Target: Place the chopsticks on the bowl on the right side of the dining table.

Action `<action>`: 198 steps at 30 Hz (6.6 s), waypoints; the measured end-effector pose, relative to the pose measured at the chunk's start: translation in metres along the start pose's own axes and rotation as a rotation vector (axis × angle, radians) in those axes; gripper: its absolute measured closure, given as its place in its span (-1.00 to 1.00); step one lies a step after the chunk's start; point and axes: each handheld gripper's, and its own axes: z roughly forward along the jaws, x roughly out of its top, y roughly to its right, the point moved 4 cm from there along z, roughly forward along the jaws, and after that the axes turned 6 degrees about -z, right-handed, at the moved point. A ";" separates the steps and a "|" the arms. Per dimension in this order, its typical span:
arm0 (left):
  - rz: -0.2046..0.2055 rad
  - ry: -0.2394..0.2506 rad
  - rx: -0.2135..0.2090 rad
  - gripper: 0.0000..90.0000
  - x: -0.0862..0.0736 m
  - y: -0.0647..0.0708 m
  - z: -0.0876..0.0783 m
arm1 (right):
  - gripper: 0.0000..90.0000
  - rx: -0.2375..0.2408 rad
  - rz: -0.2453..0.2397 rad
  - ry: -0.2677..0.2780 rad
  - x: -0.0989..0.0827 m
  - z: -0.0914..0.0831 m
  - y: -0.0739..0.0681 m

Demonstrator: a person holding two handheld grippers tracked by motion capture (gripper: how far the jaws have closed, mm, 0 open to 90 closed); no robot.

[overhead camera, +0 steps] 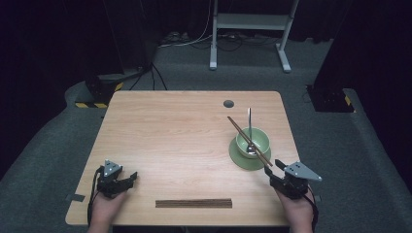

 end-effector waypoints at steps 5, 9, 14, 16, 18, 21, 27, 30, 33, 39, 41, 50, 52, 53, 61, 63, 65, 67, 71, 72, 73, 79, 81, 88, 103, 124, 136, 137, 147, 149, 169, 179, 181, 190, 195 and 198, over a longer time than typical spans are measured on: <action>0.000 -0.001 -0.007 -0.28 0.000 0.000 0.000 | 0.10 -0.004 0.009 -0.034 -0.012 0.002 -0.001; -0.001 -0.002 -0.007 -0.28 0.000 0.000 0.000 | 0.10 -0.018 0.016 -0.056 -0.017 0.004 -0.003; -0.003 -0.001 -0.006 -0.28 0.000 0.000 0.001 | 0.11 -0.029 0.015 -0.050 -0.017 0.009 -0.004; -0.003 0.000 -0.005 -0.29 0.000 0.000 0.001 | 0.14 -0.033 0.015 -0.044 -0.015 0.011 -0.004; -0.001 -0.001 -0.003 -0.29 0.000 0.000 0.000 | 0.18 -0.027 0.015 -0.039 -0.013 0.013 -0.005; -0.001 0.001 0.001 -0.29 0.000 0.000 0.000 | 0.22 -0.017 0.009 -0.036 -0.009 0.018 -0.007; -0.002 0.002 0.008 -0.29 0.000 0.000 0.000 | 0.30 -0.011 0.002 -0.041 -0.004 0.028 -0.010; -0.001 0.003 0.011 -0.29 0.000 0.000 0.000 | 0.35 -0.008 0.002 -0.042 -0.002 0.030 -0.011; 0.000 0.003 0.013 -0.29 0.000 0.000 0.000 | 0.40 -0.009 0.004 -0.041 0.000 0.033 -0.011; 0.002 0.003 0.015 -0.29 0.000 0.000 0.000 | 0.46 -0.003 0.002 -0.043 0.002 0.037 -0.012; 0.001 0.003 0.014 -0.29 0.000 0.000 0.000 | 0.47 -0.001 -0.001 -0.044 0.002 0.038 -0.013; 0.002 0.003 0.015 -0.29 0.000 0.000 0.000 | 0.62 0.005 0.001 -0.042 0.002 0.037 -0.013; 0.002 0.004 0.015 -0.29 0.000 0.000 0.000 | 0.64 0.005 0.000 -0.042 0.002 0.037 -0.013; 0.002 0.004 0.015 -0.29 0.000 0.000 0.000 | 0.65 0.006 0.001 -0.042 0.002 0.037 -0.012; 0.001 0.004 0.015 -0.29 0.000 0.001 0.000 | 0.69 0.008 0.002 -0.042 0.002 0.037 -0.012; 0.002 0.005 0.015 -0.29 0.000 0.001 0.000 | 0.69 0.011 0.005 -0.042 0.002 0.036 -0.012; 0.000 0.005 0.014 -0.28 0.000 0.001 0.000 | 0.69 0.013 0.005 -0.042 0.002 0.036 -0.012; 0.000 0.005 0.014 -0.28 0.000 0.001 0.000 | 0.69 0.017 0.003 -0.042 0.002 0.035 -0.013; 0.000 0.005 0.014 -0.28 0.000 0.001 0.000 | 0.69 0.026 0.000 -0.042 0.002 0.035 -0.015; 0.000 0.005 0.014 -0.28 0.000 0.001 0.000 | 0.69 0.030 -0.001 -0.041 0.002 0.035 -0.016; 0.000 0.006 0.014 -0.28 0.000 0.001 0.000 | 0.69 0.031 -0.002 -0.042 0.002 0.035 -0.016; -0.001 0.007 0.012 -0.28 0.000 0.001 0.000 | 0.69 0.044 0.003 -0.036 0.002 0.032 -0.018; 0.000 0.007 0.013 -0.28 0.000 0.001 0.000 | 0.69 0.047 0.004 -0.037 0.002 0.032 -0.018; -0.001 0.006 0.014 -0.28 0.000 0.001 0.000 | 0.69 0.056 0.005 -0.040 0.001 0.031 -0.019; 0.013 0.004 0.004 -0.28 0.000 0.002 0.000 | 0.55 0.033 0.004 -0.039 0.001 0.031 -0.018; 0.032 -0.062 -0.057 -0.39 0.015 -0.001 0.013 | 0.38 -0.039 0.007 -0.067 -0.003 0.025 -0.010; 0.010 -0.004 -0.219 -0.47 0.043 0.029 0.025 | 0.32 -0.087 0.002 -0.117 0.000 0.028 -0.011; 0.005 -0.001 -0.234 -0.48 0.047 0.034 0.026 | 0.32 -0.091 0.003 -0.122 0.000 0.027 -0.010; 0.035 0.002 -0.298 -0.56 0.081 0.083 0.042 | 0.29 -0.110 0.001 -0.138 -0.003 0.022 0.001; 0.036 -0.003 -0.309 -0.56 0.086 0.092 0.045 | 0.28 -0.111 0.002 -0.135 -0.002 0.021 0.002; 0.073 0.071 -0.329 -0.46 0.133 0.185 0.088 | 0.23 -0.089 0.050 -0.090 -0.005 0.029 0.045; 0.091 0.082 -0.310 -0.49 0.152 0.213 0.111 | 0.24 -0.103 0.061 -0.071 -0.004 0.030 0.057; 0.094 0.079 -0.309 -0.48 0.156 0.218 0.116 | 0.24 -0.105 0.053 -0.072 -0.003 0.031 0.058; 0.104 0.101 -0.331 -0.46 0.169 0.236 0.132 | 0.27 -0.124 0.037 -0.090 0.004 0.039 0.065; 0.108 0.110 -0.342 -0.46 0.172 0.240 0.137 | 0.30 -0.133 0.045 -0.097 0.004 0.043 0.070; 0.112 0.118 -0.354 -0.46 0.172 0.242 0.138 | 0.32 -0.135 0.051 -0.099 0.004 0.044 0.074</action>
